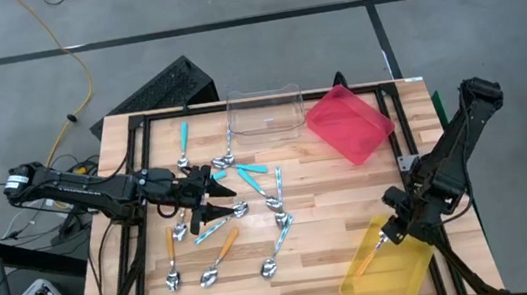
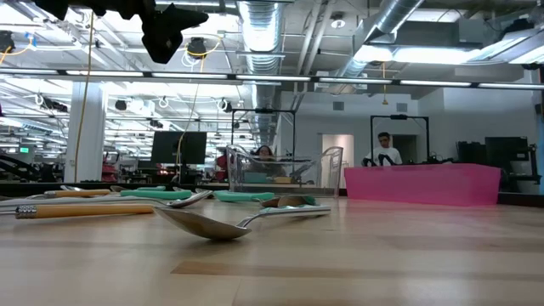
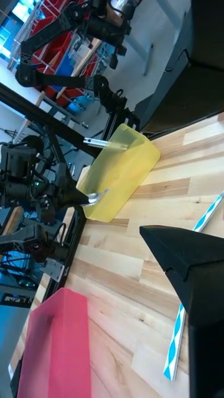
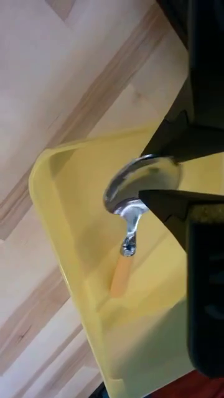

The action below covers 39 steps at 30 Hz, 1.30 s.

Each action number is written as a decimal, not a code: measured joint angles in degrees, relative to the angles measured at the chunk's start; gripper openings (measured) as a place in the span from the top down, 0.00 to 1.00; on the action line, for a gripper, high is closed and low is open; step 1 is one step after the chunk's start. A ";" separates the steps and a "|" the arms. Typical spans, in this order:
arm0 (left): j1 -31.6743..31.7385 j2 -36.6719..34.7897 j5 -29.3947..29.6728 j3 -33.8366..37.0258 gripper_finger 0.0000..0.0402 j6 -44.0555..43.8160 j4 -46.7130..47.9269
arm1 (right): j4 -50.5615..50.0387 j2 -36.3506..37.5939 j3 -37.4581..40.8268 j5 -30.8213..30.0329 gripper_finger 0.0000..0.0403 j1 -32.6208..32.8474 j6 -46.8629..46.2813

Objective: Sort silverware by color (type)
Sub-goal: Put the orange spoon into the yellow bin, then put the blue spoon into the red bin

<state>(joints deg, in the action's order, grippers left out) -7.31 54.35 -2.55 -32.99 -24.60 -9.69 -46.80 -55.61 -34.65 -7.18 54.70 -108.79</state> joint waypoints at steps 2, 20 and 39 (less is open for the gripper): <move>0.00 0.00 0.00 0.00 0.40 0.00 0.00 | 0.10 0.01 0.00 0.00 0.69 0.00 -0.01; 0.02 0.00 -0.29 0.00 0.40 0.02 0.27 | 10.48 0.57 -0.02 4.55 0.60 -4.21 7.61; 10.78 4.46 7.71 -14.22 0.42 -0.62 45.72 | 35.54 0.57 -0.09 2.51 0.64 -24.53 48.28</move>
<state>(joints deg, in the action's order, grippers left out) 3.47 58.80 5.16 -47.21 -25.22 36.03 -11.26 -55.05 -34.74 -4.67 30.17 -60.51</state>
